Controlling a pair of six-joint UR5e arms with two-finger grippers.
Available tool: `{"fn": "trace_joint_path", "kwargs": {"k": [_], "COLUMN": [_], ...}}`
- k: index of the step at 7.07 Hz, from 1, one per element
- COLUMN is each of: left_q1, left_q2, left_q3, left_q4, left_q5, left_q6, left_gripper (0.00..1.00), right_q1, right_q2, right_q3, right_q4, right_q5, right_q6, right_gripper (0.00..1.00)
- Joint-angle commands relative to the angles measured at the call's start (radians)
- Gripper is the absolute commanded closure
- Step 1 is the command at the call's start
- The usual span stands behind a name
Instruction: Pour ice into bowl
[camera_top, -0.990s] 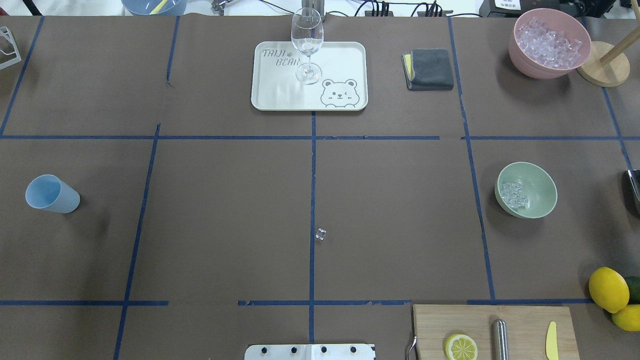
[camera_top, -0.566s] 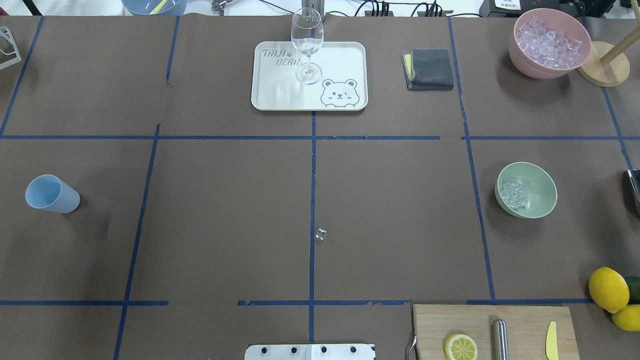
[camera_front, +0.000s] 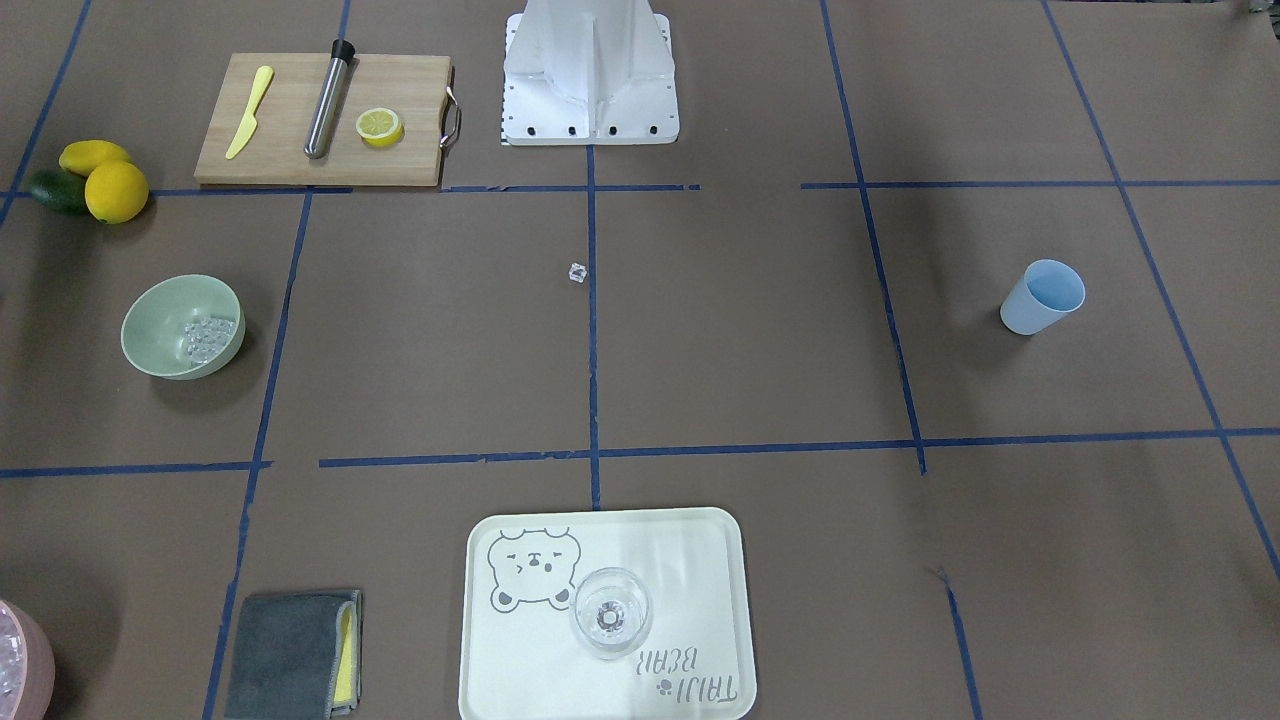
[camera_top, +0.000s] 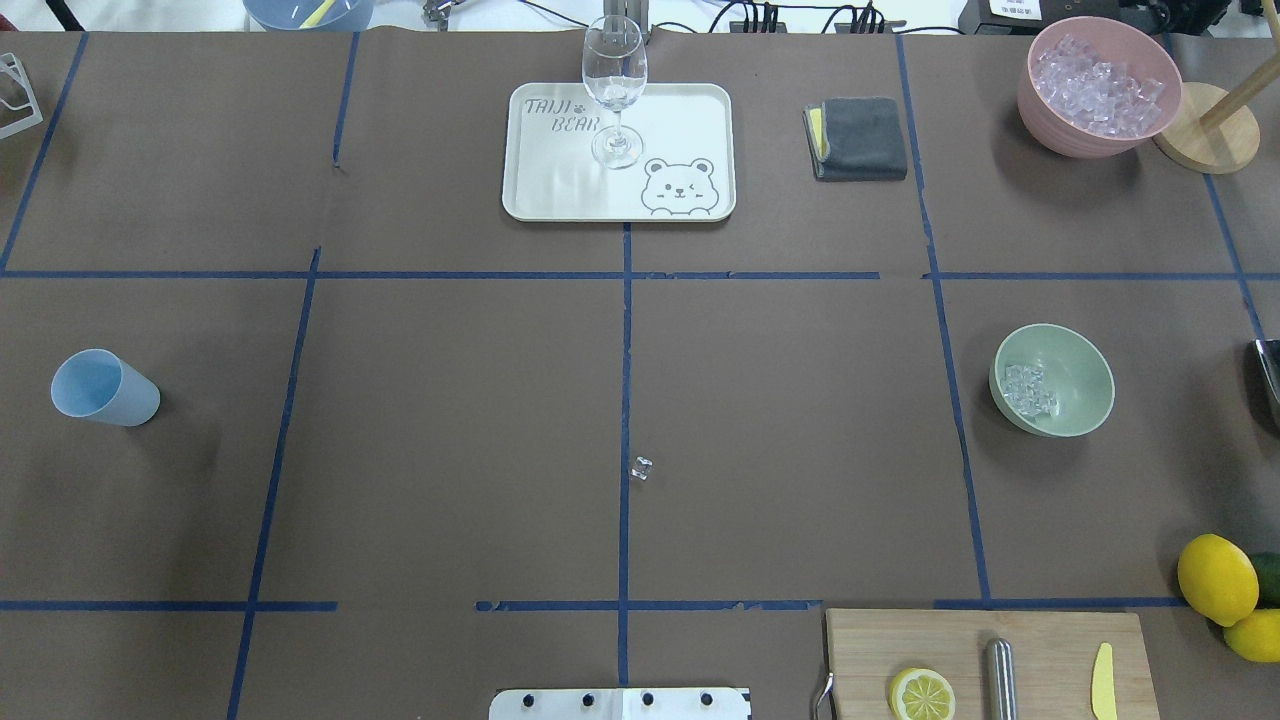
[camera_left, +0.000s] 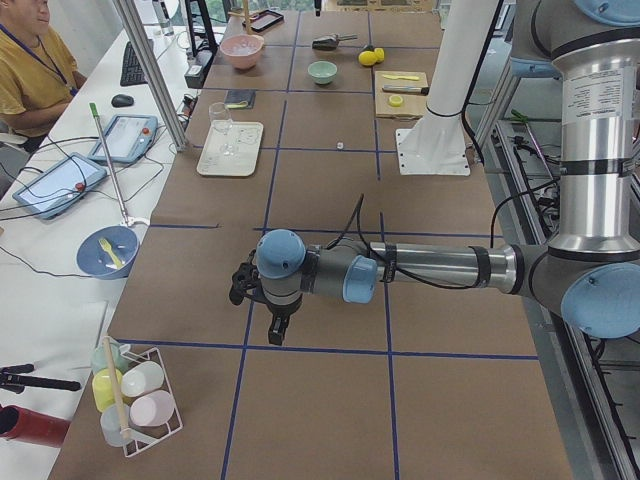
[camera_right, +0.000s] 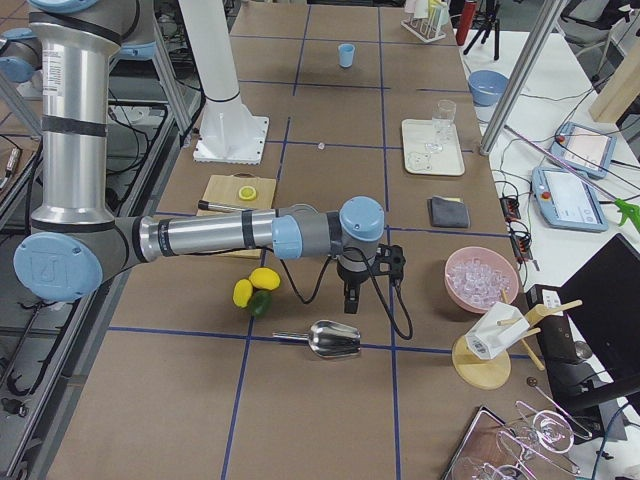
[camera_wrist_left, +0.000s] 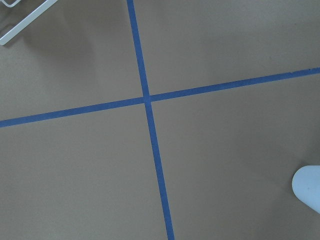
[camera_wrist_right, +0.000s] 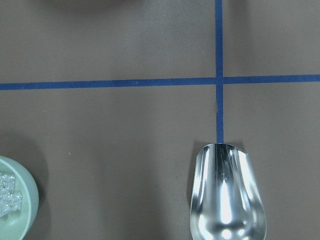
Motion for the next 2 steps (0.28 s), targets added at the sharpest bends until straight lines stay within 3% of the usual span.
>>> {"fn": "trace_joint_path", "kwargs": {"k": [1, 2], "left_q1": [-0.009, -0.006], "left_q2": [-0.008, -0.070], "left_q3": [-0.007, 0.016], "left_q4": [-0.002, 0.000], "left_q5": [0.000, 0.018], "left_q6": [0.000, -0.003], "left_gripper": [0.00, 0.00], "right_q1": [0.000, -0.001], "right_q2": [0.000, 0.000], "right_q3": [0.001, -0.001], "right_q4": [0.000, -0.002], "right_q5": [0.001, 0.004], "right_q6": [0.000, 0.011], "right_gripper": [0.00, 0.00]}}
